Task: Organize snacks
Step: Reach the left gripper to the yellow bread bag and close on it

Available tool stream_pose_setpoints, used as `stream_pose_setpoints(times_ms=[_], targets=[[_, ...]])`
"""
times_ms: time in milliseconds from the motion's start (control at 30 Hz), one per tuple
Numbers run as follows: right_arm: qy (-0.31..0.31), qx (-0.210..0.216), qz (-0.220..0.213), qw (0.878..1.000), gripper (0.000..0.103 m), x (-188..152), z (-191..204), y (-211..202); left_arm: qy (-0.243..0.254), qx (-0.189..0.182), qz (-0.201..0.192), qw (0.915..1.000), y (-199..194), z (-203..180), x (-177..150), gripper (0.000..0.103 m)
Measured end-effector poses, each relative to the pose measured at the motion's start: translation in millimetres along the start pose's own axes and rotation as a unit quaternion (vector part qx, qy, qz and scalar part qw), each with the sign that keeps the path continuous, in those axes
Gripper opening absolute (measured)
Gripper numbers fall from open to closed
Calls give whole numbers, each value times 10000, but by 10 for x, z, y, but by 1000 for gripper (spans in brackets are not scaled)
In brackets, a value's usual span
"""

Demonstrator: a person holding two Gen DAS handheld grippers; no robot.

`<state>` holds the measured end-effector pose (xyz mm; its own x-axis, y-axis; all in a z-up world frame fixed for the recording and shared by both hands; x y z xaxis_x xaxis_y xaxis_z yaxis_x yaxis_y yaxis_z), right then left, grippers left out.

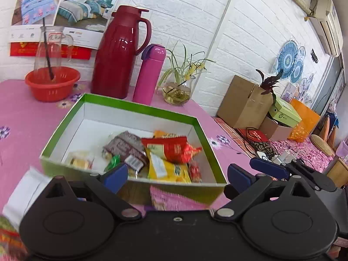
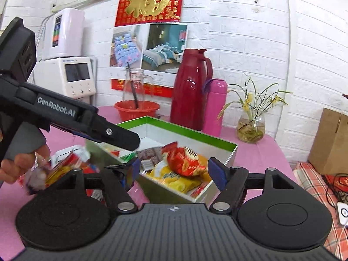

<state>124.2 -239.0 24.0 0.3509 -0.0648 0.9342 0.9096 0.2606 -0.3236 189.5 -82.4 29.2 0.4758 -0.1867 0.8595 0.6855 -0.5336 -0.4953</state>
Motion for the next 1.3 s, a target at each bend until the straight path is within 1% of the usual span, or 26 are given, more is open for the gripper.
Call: stream_pose_setpoints(times_ms=[133,233,300,400,500,633,667,733,800,833,867,900,933,1000,1133,1167,1200,1233,1300], targets=[[-67,13,239,9997,103,-181,28,-237,-90,-56,-31,9999,-277,-68,-245,103],[-67,12,437,9990,103,-330,38,-354,-15,-14,-23,10000,-434,-136,-450,103],[-110,14,533,9985,103,-422,58,-397,15,34,-9,10000,-512,-177,-575,103],[-242,-31,669,9975,103,-531,94,-394,-77,-21,-8,10000,-601,-207,-754,103],[-517,-74,808,9954,103,-592,124,-314,-78,-95,43,9999,-636,-238,-867,103],[-962,-233,751,9923,103,-577,95,-96,61,-134,70,9999,-637,-298,-914,103],[-1074,-209,773,9910,103,-576,83,-35,77,-147,76,9998,-633,-310,-909,103],[-1267,-166,849,9882,103,-581,58,105,82,-196,70,9997,-625,-320,-905,103],[-1380,-137,1077,9845,103,-625,30,221,66,-223,73,9997,-626,-315,-915,103],[-1336,-64,1266,9829,93,-658,22,247,56,-222,83,9997,-629,-309,-924,103],[-1321,-1,1347,9820,85,-692,36,233,46,-230,87,9997,-639,-300,-939,103],[-1401,124,1341,9809,81,-727,79,177,33,-249,97,9996,-644,-291,-951,103],[-1529,257,1334,9789,75,-760,143,113,10,-278,114,9995,-647,-282,-968,103],[-1700,571,1354,9744,75,-832,305,-32,-41,-373,174,9991,-633,-280,-994,103],[-2099,1276,1325,9603,76,-1010,695,-345,-94,-504,291,9983,-583,-314,-1069,103],[-2234,1347,1269,9570,86,-1057,779,-410,-106,-520,331,9980,-568,-318,-1092,103],[-2348,1320,1177,9558,94,-1095,846,-475,-128,-535,368,9978,-554,-318,-1113,103],[-2400,1221,1024,9576,103,-1112,882,-535,-152,-561,410,9975,-543,-311,-1133,103],[-2294,942,715,9661,103,-1115,877,-642,-206,-659,484,9964,-538,-303,-1175,103]])
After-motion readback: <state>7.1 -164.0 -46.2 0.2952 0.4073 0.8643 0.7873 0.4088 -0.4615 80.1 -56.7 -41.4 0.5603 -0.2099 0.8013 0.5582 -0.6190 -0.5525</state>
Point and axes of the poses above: each gripper's, at about its wrist camera, not at the fingertips, and y roughly the way its jaws point, z to its left, x to its top, the point moved 3 cm from there along y, roughly the way its jaws point, and after that the axes turned 13 degrees about y, right-handed, at the moved point
